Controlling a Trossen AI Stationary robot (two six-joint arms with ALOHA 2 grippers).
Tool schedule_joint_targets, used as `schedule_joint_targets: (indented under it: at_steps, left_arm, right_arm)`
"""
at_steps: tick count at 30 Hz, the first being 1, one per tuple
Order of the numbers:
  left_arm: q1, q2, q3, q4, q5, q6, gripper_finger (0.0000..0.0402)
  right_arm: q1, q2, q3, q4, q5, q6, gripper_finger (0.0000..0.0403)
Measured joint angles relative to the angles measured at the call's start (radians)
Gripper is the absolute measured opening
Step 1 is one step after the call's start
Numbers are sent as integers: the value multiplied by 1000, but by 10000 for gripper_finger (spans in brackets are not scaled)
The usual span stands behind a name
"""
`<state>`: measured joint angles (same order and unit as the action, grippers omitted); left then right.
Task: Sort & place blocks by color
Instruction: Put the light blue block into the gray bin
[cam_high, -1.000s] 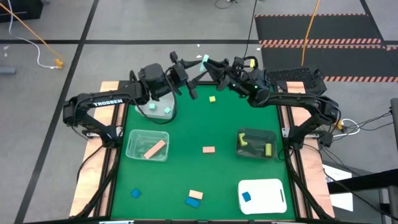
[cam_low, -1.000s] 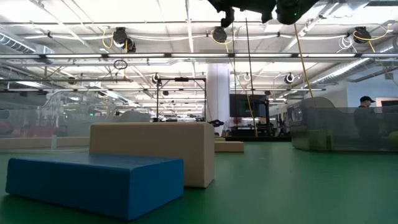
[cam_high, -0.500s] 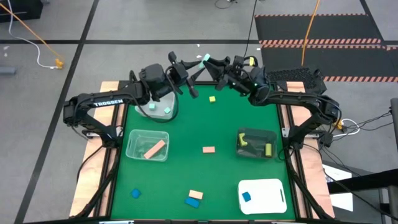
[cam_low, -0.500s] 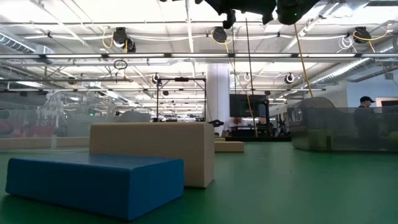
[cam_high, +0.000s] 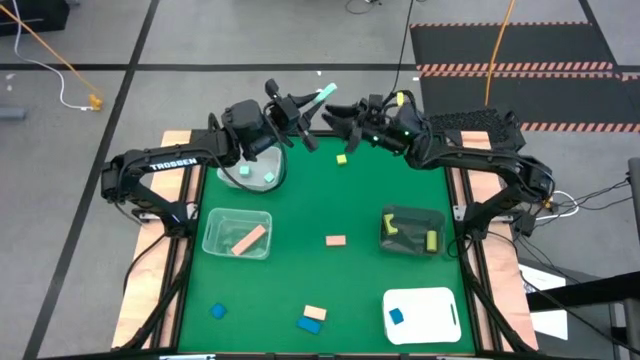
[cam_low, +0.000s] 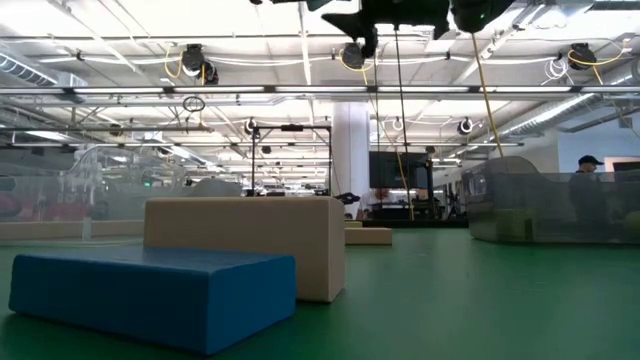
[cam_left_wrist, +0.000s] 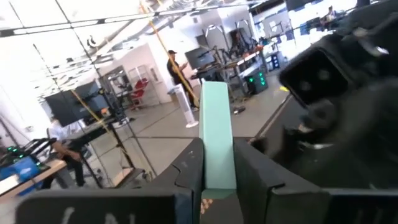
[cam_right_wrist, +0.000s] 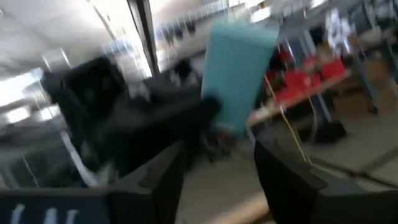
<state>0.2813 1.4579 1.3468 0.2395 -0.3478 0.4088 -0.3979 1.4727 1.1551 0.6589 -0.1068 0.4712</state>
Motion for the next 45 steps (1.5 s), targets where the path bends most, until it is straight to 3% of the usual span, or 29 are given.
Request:
schedule_joint_targets:
  at_steps: [5, 9, 15, 19, 23, 26, 34, 40, 45]
  left_arm:
    - [0, 0, 1, -75, -79, -24, 65]
    - [6, 0, 2, -210, -143, -89, 64]
    - [40, 0, 2, -542, -170, -315, 64]
    - [68, 0, 1, -759, -170, -485, 63]
    - [108, 0, -3, -1058, -161, -654, 63]
    - [129, 0, -56, -1179, -126, -749, 63]
    - [169, -8, -276, -1068, 14, -872, 63]
    - [201, -8, -383, -988, 28, -919, 65]
    - [227, -8, -425, -977, 74, -1001, 98]
  right_arm:
    - [-32, -113, 2, -297, -77, -115, 225]
    - [-44, -179, 1, -580, -78, -185, 231]
    - [-46, -190, -26, -813, 26, -225, 223]
    - [-48, -168, -129, -750, 58, -220, 219]
    - [-47, -117, -251, -517, 131, -144, 219]
    - [-51, -48, -302, -344, 137, -24, 219]
    - [-55, 146, -295, -303, 269, 141, 219]
    - [-71, 220, -266, -311, 270, 201, 219]
    - [-73, 260, -234, -338, 265, 194, 219]
